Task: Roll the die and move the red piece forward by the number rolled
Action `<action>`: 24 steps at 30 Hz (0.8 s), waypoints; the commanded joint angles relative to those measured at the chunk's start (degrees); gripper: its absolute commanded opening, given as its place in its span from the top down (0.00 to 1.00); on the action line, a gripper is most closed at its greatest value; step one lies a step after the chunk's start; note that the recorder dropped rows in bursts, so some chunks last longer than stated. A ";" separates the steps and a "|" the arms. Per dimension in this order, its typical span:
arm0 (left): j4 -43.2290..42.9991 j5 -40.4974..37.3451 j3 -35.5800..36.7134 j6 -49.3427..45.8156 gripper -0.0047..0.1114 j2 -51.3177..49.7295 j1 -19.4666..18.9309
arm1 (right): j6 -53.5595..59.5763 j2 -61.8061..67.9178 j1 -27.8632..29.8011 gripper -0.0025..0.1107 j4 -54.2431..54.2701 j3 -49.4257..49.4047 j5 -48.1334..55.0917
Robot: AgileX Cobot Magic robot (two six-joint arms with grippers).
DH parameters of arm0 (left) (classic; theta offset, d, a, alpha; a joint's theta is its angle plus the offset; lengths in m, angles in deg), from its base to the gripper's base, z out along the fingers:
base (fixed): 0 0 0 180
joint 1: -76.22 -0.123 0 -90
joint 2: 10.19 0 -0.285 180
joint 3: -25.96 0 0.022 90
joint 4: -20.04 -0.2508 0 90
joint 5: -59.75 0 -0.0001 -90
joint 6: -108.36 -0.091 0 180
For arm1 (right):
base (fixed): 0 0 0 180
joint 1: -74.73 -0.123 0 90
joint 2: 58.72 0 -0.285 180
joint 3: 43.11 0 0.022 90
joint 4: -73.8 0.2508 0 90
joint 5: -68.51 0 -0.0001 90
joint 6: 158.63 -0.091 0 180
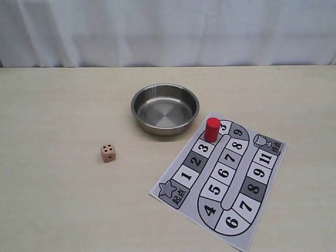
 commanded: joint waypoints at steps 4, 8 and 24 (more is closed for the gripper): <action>-0.03 0.77 0.11 0.32 0.96 0.03 0.01 | 3.16 -0.27 0.18 0.94 0.03 -5.01 2.59; -0.03 0.77 0.11 0.32 0.96 0.03 0.01 | 3.49 -0.27 0.18 0.94 0.03 -5.01 9.88; -0.03 0.77 0.11 0.32 0.96 0.03 0.01 | -0.04 -0.27 0.18 0.94 0.03 -5.01 18.29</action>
